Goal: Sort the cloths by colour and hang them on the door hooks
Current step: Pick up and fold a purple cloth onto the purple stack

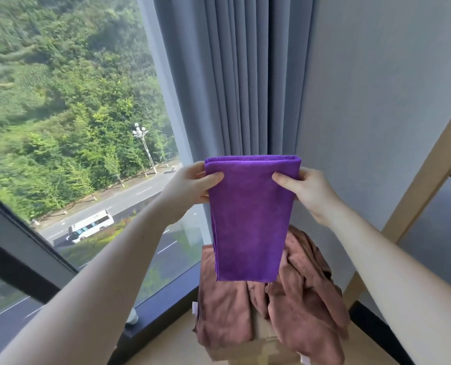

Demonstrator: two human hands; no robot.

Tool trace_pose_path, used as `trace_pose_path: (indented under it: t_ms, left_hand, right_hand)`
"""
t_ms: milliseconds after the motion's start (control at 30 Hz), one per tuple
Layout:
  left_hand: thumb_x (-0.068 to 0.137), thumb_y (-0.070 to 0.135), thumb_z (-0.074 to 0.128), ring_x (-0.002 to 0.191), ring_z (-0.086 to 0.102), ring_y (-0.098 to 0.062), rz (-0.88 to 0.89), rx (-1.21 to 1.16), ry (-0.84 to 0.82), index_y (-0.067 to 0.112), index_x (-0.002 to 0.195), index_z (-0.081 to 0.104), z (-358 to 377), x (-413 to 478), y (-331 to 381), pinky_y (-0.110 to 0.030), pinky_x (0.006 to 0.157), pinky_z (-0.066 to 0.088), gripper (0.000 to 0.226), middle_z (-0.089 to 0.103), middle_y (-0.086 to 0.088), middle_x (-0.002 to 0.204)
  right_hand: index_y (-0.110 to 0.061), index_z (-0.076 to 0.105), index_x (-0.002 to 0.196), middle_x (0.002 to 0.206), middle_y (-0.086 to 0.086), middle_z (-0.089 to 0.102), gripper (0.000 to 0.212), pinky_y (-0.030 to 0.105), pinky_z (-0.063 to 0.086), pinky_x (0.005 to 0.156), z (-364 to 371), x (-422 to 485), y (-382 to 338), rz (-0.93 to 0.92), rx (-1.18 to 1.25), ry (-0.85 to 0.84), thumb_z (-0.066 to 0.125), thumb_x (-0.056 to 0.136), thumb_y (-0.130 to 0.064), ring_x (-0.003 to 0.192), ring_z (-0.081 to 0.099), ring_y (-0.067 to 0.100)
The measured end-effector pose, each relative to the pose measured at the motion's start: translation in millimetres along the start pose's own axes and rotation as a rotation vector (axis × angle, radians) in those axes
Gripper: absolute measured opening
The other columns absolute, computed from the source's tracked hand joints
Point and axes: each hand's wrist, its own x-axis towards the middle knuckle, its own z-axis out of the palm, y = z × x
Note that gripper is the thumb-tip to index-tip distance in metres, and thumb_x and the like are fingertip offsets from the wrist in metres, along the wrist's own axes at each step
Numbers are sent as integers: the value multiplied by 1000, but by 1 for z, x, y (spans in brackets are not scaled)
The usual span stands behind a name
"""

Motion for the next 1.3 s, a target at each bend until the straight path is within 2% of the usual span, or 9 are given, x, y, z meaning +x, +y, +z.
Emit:
trace_pose_path:
  t_ms: [300,400,600,733,900,967,1067,1200,1300]
  left_hand:
    - [103,11,59,103,74,-20,-79,-42,-117,19,123,69,-34,-85,-67,-33,83,61,24,77,-4,114]
    - [103,11,59,104,74,-20,-112,-82,-134,20,121,69,-41,-108,-87,-34,85,62,23,77,-3,114]
    - [104,11,57,107,73,-23,-146,-110,-184,20,122,68,-43,-130,-116,-32,82,61,24,76,-4,116]
    - [103,11,58,107,73,-25,-189,-112,-197,17,126,66,-44,-135,-137,-36,86,61,25,76,-7,116]
    - [102,13,60,106,74,-24,-243,-106,-161,17,127,66,-44,-131,-164,-35,84,62,26,76,-6,116]
    - [103,11,59,104,74,-23,-263,-112,-121,16,125,67,-45,-123,-173,-32,80,62,24,77,-6,113]
    - [103,10,58,100,75,-22,-305,-126,-50,16,122,67,-45,-105,-182,-28,74,61,22,78,-5,110]
    - [103,13,58,107,73,-27,-356,-129,20,18,123,68,-46,-70,-194,-37,85,63,22,77,-6,114]
    - [104,14,58,103,74,-24,-405,-148,88,16,121,69,-46,-39,-203,-37,83,63,20,77,-6,114]
  right_hand:
    - [-18,79,100,100,1,80,11,36,58,91,63,-94,42,136,44,22,77,90,-19,98,76,20]
    - [-17,78,98,95,0,80,7,30,59,81,76,-116,50,179,53,1,76,91,-17,90,76,17]
    - [-17,78,103,102,-1,80,15,42,59,93,86,-139,73,249,-19,-4,77,91,-26,98,76,21]
    - [-16,77,106,102,-3,80,19,35,60,89,90,-141,91,290,-56,-26,77,91,-27,98,76,17]
    - [-18,77,105,98,-6,80,15,17,54,71,99,-132,115,343,-70,-61,76,92,-25,89,75,8]
    - [-18,77,105,98,-4,80,14,17,55,71,101,-122,126,357,-77,-72,76,92,-25,88,75,8]
    - [-17,77,106,99,-4,80,17,26,59,82,104,-97,141,381,-85,-105,76,92,-27,93,76,13]
    - [-18,78,103,96,-7,80,13,23,58,79,107,-55,157,403,-74,-137,76,92,-24,90,76,9]
    - [-17,78,101,96,-5,80,11,25,59,81,107,-21,172,423,-54,-158,76,92,-22,91,76,11]
